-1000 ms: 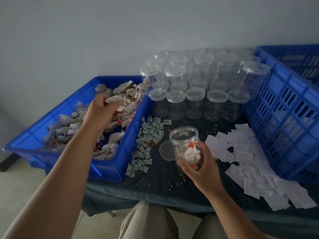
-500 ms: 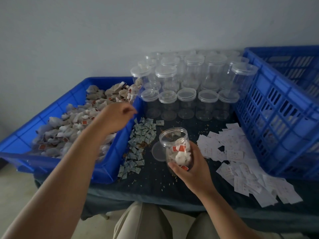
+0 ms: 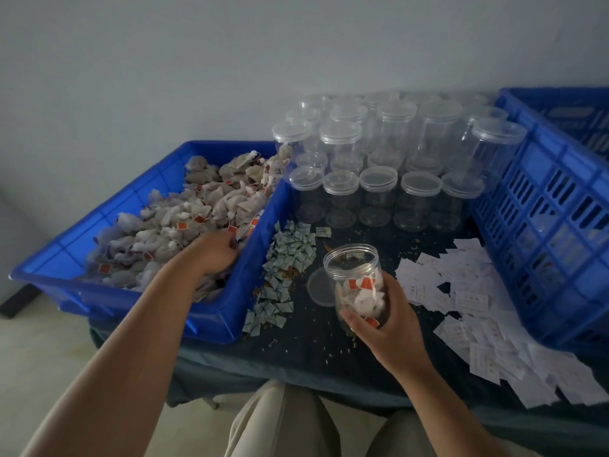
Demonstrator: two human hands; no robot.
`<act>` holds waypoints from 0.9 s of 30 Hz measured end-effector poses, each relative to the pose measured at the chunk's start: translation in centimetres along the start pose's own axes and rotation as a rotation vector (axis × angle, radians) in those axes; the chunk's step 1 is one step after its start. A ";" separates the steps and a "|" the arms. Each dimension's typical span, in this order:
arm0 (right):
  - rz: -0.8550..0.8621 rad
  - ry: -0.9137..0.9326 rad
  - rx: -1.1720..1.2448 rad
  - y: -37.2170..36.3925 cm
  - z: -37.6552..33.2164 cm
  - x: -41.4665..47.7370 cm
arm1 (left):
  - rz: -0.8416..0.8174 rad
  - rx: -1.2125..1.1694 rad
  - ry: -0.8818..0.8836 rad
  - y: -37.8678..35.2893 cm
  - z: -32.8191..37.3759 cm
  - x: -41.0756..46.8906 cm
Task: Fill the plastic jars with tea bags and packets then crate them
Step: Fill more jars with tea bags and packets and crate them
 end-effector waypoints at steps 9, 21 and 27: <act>-0.016 -0.025 0.005 0.0 0.1 0.0 | 0.517 -0.726 -0.137 4.2 3.4 -3.7; -0.020 -0.021 0.005 0.0 0.1 0.0 | -0.006 -0.450 -0.548 0.8 15.5 -7.1; 0.009 -0.009 0.001 0.1 0.1 0.2 | -0.146 -0.215 -0.686 -2.5 16.2 -9.1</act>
Point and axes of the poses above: each hand's wrist, its own x-axis towards the middle knuckle, its own y-axis out of the back of the hand, z = x × y, the point moved 3 cm from there along x, towards the middle knuckle, and after that the axes turned 1 degree about -x, right-handed, at the moved point
